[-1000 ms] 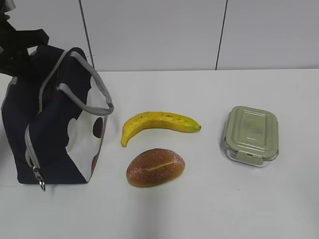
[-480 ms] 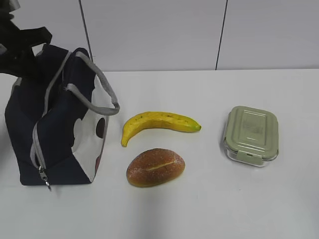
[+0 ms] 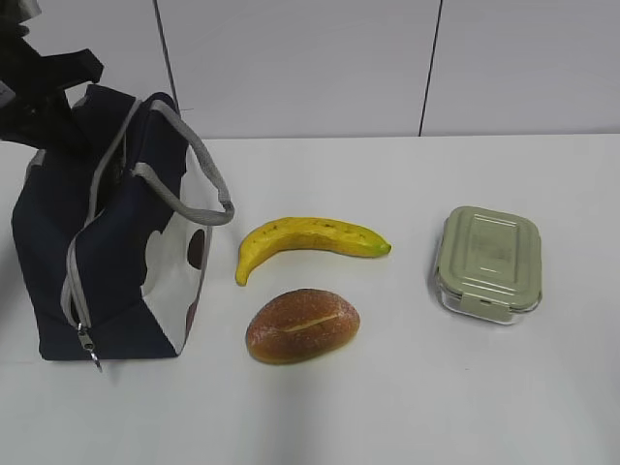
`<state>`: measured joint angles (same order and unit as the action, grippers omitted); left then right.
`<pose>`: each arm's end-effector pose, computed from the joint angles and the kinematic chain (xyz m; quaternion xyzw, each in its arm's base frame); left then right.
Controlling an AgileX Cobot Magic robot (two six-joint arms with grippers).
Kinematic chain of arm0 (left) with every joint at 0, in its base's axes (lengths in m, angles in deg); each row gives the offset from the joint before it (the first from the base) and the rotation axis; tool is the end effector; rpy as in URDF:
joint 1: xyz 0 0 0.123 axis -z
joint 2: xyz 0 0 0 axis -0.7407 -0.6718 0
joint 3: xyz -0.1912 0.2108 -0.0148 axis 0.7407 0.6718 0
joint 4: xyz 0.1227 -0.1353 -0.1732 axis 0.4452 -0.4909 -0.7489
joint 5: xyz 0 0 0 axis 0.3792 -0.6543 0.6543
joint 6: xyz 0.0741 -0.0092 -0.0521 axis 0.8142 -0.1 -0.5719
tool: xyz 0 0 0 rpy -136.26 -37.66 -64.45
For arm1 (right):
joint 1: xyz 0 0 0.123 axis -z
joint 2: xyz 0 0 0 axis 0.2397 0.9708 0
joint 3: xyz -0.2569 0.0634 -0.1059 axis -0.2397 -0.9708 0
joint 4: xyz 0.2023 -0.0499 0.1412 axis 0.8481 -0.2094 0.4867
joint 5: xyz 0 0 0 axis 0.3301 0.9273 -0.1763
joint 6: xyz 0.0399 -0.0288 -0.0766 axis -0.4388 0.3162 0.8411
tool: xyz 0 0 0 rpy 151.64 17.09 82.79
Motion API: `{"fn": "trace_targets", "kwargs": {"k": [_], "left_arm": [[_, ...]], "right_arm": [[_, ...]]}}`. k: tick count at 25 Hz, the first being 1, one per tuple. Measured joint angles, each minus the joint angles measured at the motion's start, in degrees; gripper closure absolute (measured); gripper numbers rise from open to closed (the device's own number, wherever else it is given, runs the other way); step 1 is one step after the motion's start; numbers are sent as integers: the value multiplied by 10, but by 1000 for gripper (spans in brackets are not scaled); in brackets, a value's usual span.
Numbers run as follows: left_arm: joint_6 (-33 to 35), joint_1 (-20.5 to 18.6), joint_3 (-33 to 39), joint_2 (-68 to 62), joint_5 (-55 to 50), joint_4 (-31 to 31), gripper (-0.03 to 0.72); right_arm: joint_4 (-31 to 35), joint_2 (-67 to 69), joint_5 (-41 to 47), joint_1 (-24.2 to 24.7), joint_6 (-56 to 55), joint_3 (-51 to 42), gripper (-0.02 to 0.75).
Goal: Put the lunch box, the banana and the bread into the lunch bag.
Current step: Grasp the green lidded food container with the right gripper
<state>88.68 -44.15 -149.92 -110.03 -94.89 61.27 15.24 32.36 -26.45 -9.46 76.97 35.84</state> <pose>0.3632 -0.0502 0.2984 0.0067 0.9728 -0.1618 0.1656 -0.0011 0.0051 0.2843 0.0255 0.8621 0.0081 0.5060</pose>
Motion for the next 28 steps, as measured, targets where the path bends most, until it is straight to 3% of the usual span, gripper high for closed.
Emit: {"fn": "trace_targets", "kwargs": {"k": [11, 17, 28], "left_arm": [[1, 0, 0, 0, 0, -2, 691], [1, 0, 0, 0, 1, -2, 691], [1, 0, 0, 0, 1, -2, 691]], "right_arm": [[55, 209, -128, 0, -12, 5, 174], [84, 344, -134, 0, -12, 24, 174], [111, 591, -97, 0, 19, 167, 174]]}}
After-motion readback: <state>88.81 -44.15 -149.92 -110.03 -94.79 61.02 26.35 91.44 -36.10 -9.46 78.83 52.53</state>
